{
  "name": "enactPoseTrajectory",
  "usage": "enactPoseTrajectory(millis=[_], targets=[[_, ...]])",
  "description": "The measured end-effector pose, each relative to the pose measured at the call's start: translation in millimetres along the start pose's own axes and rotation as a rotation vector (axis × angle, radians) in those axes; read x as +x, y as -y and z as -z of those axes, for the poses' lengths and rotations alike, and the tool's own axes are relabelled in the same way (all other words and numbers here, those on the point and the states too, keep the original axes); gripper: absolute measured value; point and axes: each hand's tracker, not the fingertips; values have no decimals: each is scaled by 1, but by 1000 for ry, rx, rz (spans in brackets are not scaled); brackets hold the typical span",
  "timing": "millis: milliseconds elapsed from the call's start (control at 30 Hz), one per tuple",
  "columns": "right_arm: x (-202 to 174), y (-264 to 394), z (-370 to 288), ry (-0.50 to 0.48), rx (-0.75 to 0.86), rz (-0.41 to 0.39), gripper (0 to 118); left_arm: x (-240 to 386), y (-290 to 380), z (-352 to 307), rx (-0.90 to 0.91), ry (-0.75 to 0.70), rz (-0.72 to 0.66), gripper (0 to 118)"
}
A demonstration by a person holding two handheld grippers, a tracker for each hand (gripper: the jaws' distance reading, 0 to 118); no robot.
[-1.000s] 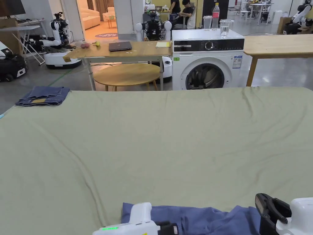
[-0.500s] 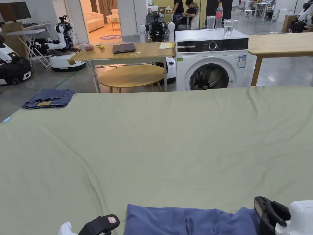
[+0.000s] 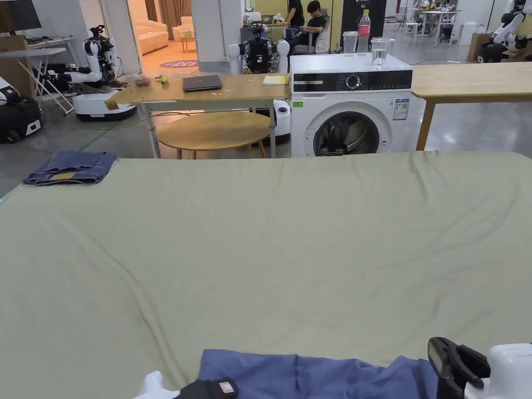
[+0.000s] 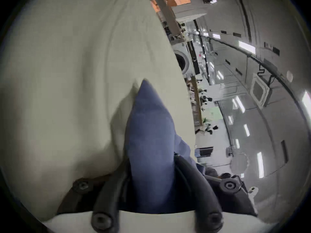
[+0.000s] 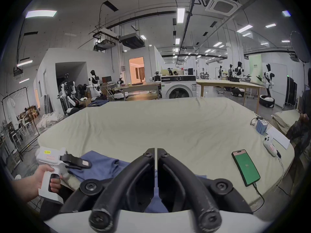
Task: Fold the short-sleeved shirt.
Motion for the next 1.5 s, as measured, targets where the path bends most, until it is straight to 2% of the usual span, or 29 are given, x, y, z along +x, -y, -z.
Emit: enactPoseTrajectory(millis=[67, 200, 267, 333, 467, 633, 700, 800, 867, 900, 933, 967, 1000, 1033, 1100, 1233, 1267, 1300, 1367, 1400, 1433, 1500], targets=[[1, -1, -1, 5, 3, -5, 1, 8, -18, -24, 74, -48, 96, 14], [4, -3, 0, 8, 8, 2, 1, 43, -50, -75, 181, -255, 362, 14], [4, -4, 1, 10, 9, 2, 1, 73, -50, -87, 224, -350, 535, 14], [5, -4, 1, 11, 10, 3, 1, 103, -36, -84, 234, -385, 691, 14], [7, -3, -1, 18, 11, 13, 1, 159, 27, -40, 171, -372, 983, 14], [15, 1, -9, 38, 11, 16, 1, 188, 136, 55, -77, -379, 1284, 14], [21, 3, -11, 48, 9, 25, 1, 182, 178, 90, -161, -452, 1406, 13], [29, 5, -13, 61, 7, 40, 1, 164, 207, 118, -199, -577, 1543, 14], [32, 6, -15, 67, 3, 42, 1, 163, 202, 110, -169, -542, 1525, 32], [33, 6, -16, 69, 1, 37, 1, 167, 195, 102, -149, -482, 1467, 50], [34, 6, -16, 71, 2, 34, 1, 174, 184, 95, -172, -400, 1366, 80], [34, 6, -16, 71, 1, 33, 1, 181, 172, 87, -219, -322, 1237, 97], [35, 6, -15, 64, -4, 38, 1, 191, 157, 76, -217, -248, 1132, 102], [35, 7, -14, 60, -8, 43, 1, 197, 147, 63, -178, -168, 1074, 102], [35, 8, -12, 60, -9, 47, 1, 206, 127, 42, -114, -101, 996, 102], [33, 9, -10, 46, -25, 49, 1, 189, 91, 30, -65, -101, 798, 102], [32, 10, -9, 43, -33, 45, 1, 179, 87, 33, -61, -127, 748, 100], [31, 11, -8, 39, -44, 45, 1, 169, 84, 35, -78, -147, 706, 91], [31, 13, -5, 27, -67, 47, 1, 151, 87, 42, -159, -137, 648, 34], [31, 15, -3, 21, -83, 45, 1, 145, 96, 46, -204, -113, 628, 14], [30, 17, -1, 16, -94, 44, 1, 141, 103, 49, -252, -88, 629, 10], [28, 20, 4, 8, -121, 39, 1, 136, 126, 65, -387, -58, 624, 10]])
